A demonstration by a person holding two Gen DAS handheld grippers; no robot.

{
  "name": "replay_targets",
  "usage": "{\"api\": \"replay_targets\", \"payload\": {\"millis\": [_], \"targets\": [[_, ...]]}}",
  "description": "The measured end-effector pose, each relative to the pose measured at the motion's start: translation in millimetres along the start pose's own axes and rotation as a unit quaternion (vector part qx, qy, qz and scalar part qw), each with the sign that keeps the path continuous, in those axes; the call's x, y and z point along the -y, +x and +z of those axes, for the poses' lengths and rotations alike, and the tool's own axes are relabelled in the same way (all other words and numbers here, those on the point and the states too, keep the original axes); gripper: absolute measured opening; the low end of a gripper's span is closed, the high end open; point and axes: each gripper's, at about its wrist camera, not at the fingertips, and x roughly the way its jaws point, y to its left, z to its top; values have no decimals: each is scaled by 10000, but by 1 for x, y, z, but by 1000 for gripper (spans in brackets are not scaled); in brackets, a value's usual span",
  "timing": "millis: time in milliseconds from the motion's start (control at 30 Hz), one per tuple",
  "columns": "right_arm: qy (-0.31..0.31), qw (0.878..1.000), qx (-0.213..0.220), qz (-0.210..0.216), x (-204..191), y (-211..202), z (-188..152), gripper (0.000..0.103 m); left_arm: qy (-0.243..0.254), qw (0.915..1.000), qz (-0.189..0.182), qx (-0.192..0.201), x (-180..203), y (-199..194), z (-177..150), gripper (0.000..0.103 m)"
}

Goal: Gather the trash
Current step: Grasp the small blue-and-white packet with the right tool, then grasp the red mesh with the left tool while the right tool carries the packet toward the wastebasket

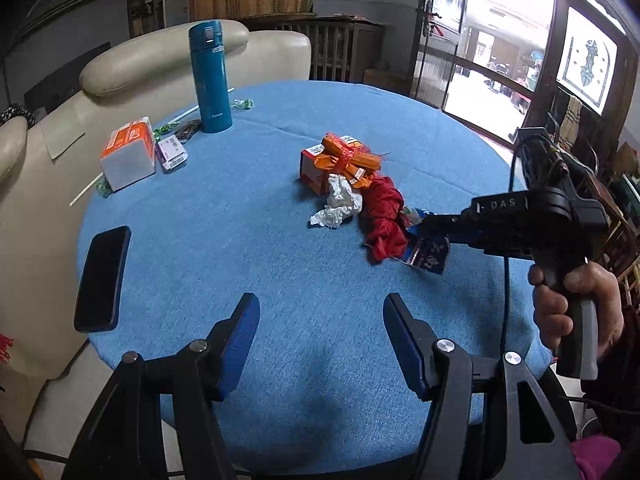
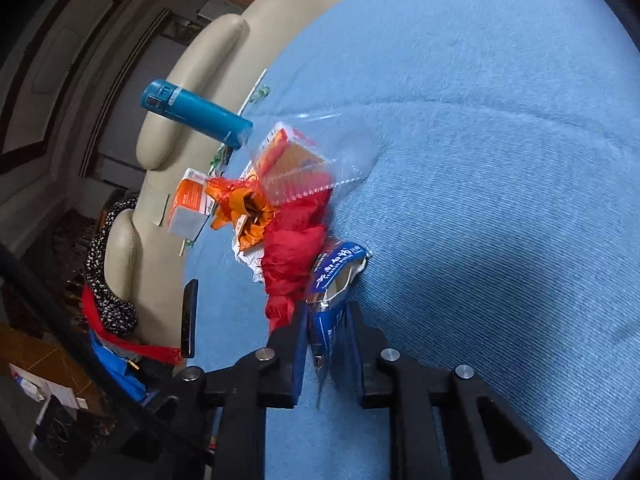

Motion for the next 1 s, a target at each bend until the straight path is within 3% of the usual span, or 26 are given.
{"api": "replay_targets", "payload": {"millis": [333, 467, 667, 700, 767, 900, 933, 1000], "targets": [[-225, 9957, 817, -382, 21, -84, -27, 18, 110, 9975, -562, -422, 31, 42, 32, 65], [114, 9943, 1017, -292, 48, -114, -41, 18, 51, 9960, -721, -529, 48, 61, 42, 65], [668, 9910, 1161, -74, 84, -132, -51, 18, -300, 9944, -661, -765, 62, 102, 61, 65], [715, 9906, 1169, -51, 87, -133, -51, 18, -303, 9944, -628, -794, 65, 109, 64, 63], [731, 9903, 1182, -7, 89, -133, -52, 18, -330, 9937, -624, -874, 68, 120, 67, 46], [686, 9906, 1182, 55, 89, -134, -54, 18, -469, 9927, -513, -982, 75, 139, 70, 25], [681, 9906, 1183, 69, 89, -134, -54, 18, -497, 9922, -530, -1017, 75, 143, 68, 15], [673, 9906, 1184, 95, 89, -135, -56, 18, -466, 9930, -521, -956, 74, 142, 65, 14]]}}
